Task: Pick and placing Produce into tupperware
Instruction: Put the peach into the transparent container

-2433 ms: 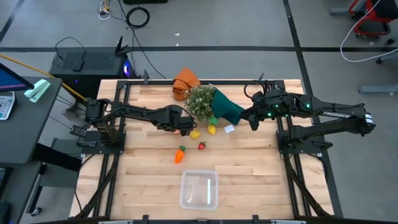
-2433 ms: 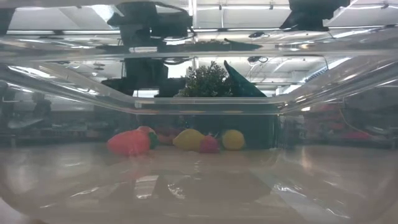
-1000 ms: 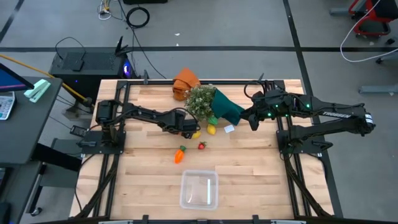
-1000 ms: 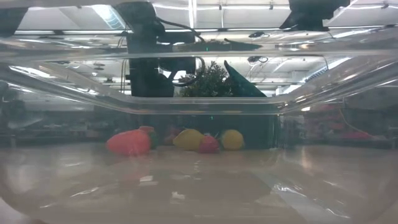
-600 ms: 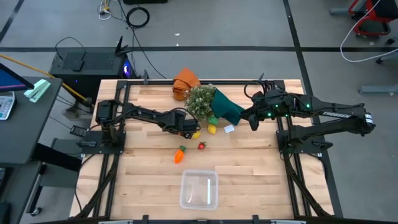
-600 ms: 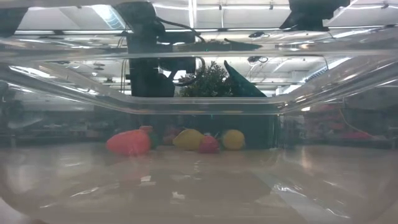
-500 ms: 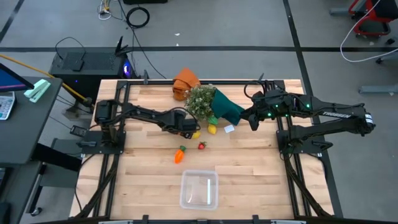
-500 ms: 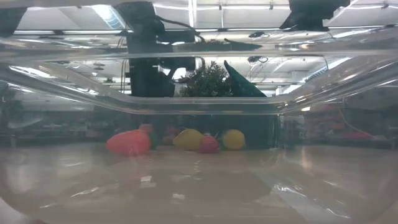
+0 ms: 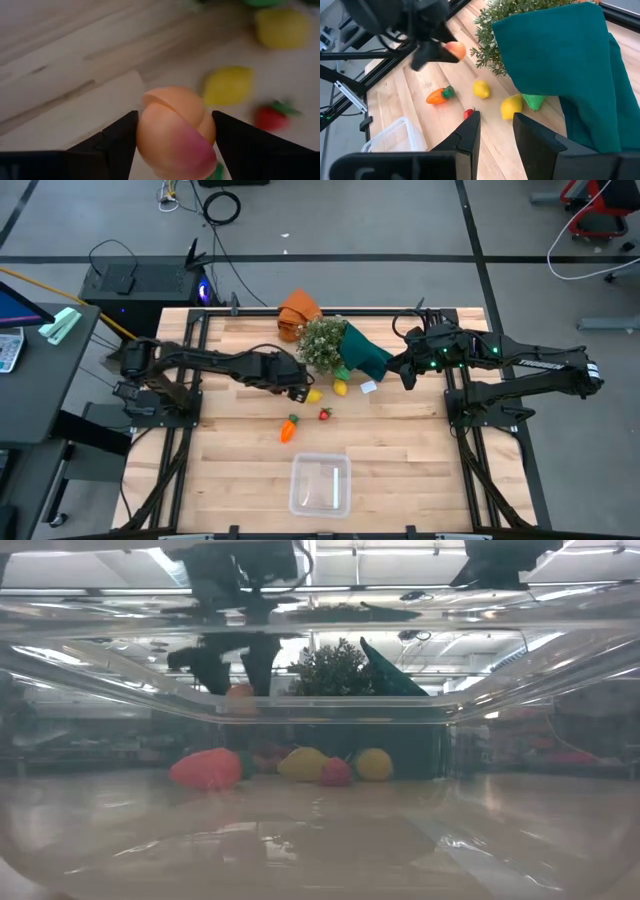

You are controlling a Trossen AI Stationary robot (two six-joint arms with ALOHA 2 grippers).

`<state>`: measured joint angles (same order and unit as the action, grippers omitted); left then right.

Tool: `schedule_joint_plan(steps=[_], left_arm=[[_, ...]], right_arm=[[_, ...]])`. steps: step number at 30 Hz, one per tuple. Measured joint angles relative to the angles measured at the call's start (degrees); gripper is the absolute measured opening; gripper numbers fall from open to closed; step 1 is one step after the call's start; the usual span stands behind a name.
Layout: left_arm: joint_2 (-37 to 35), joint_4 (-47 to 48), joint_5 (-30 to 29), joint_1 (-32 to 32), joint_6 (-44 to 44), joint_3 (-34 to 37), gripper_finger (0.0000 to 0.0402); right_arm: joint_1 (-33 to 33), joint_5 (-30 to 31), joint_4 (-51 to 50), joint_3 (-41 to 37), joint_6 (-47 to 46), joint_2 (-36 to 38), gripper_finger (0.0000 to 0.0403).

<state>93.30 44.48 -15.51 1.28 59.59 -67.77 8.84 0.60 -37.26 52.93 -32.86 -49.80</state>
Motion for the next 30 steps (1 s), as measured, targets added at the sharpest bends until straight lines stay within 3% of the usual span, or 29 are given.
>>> schedule_joint_plan(steps=[6,10,18,30], left_arm=[[-4.93,-0.91,1.89,-2.22,-0.31,0.00,0.0249],[-6.86,-3.30,6.44,-3.29,-0.80,0.00,0.0250],[-7.26,-11.77,13.19,-5.85,-2.61,0.00,0.0253],[-7.10,-25.26,18.72,-8.82,-11.53,0.00,0.0253]], right_arm=[[0.00,0.00,0.02,0.00,0.00,0.00,0.0085],[-0.02,0.00,0.00,0.00,0.02,0.00,0.0085],[0.00,0.00,-0.02,0.00,0.00,0.02,0.0085],[0.00,-0.01,-0.11,0.00,0.04,0.00,0.0085]])
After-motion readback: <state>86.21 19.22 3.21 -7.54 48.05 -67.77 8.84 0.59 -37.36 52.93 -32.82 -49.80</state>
